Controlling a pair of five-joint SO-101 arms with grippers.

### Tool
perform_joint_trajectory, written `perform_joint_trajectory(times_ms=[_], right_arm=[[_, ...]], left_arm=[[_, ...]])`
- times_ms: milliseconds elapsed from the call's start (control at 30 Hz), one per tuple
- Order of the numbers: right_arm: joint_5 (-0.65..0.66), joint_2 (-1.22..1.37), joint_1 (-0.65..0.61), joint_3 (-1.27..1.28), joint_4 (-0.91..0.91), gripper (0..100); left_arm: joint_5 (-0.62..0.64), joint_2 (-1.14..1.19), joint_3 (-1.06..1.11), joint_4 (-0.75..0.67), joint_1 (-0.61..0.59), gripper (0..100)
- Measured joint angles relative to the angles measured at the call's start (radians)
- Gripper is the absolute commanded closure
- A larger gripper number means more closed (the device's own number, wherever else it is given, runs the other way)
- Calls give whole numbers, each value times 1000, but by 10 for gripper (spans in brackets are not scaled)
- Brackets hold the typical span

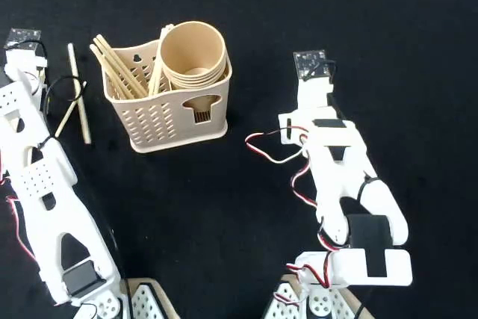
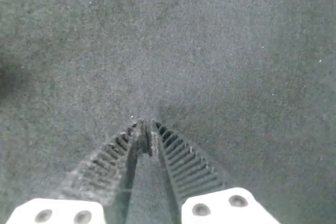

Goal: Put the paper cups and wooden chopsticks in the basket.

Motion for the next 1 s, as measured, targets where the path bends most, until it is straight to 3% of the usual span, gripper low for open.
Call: perform_joint_trajectory(times_ms=[367,667,1000], right_arm=[[0,0,0,0,0,987],[0,0,0,0,0,987],[0,0,0,0,0,987]], left_arm=[[106,-195,23,87,0,971],[133,-382,23,97,0,971],[259,-502,23,98,0,971]])
